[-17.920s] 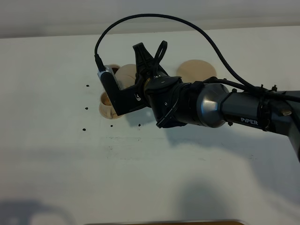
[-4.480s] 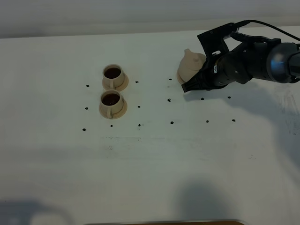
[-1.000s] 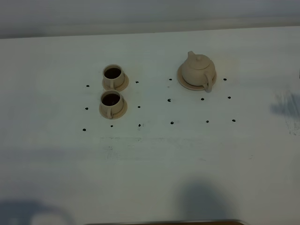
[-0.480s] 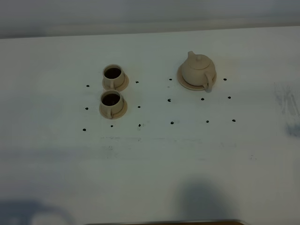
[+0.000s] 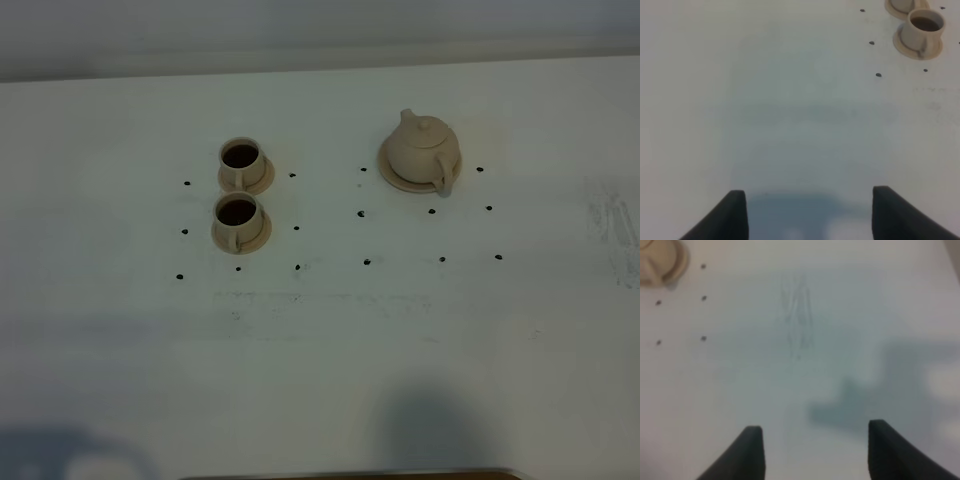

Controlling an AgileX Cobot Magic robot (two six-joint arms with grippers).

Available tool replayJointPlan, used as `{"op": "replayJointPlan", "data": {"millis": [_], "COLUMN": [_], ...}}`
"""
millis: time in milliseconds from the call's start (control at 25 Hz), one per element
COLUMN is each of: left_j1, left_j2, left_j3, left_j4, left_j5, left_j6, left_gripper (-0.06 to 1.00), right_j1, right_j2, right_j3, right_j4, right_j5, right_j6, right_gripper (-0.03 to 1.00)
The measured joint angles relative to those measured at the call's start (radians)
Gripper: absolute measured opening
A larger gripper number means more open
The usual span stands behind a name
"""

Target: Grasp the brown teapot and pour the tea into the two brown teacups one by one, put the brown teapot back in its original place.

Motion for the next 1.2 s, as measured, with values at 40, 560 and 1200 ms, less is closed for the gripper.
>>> {"op": "replayJointPlan", "data": {"millis": [40, 560, 1200], "left_j1": [0.000, 0.000, 0.000], "left_j2": [0.000, 0.000, 0.000], "left_j3": [0.000, 0.000, 0.000], "left_j4": [0.000, 0.000, 0.000], "left_j5": [0.000, 0.000, 0.000], "left_j6": [0.000, 0.000, 0.000], "left_gripper": [0.60, 0.60, 0.60], "right_j1": [0.000, 0.000, 0.000], "right_j2": [-0.022, -0.309, -0.436], "right_j3": [0.001, 0.211, 0.308], "right_j4": [0.017, 0.099, 0.100], "right_j5": [0.008, -0.061, -0.069], "right_j6": [-0.011, -0.020, -0.114], "right_gripper": [0.45, 0.45, 0.45]}}
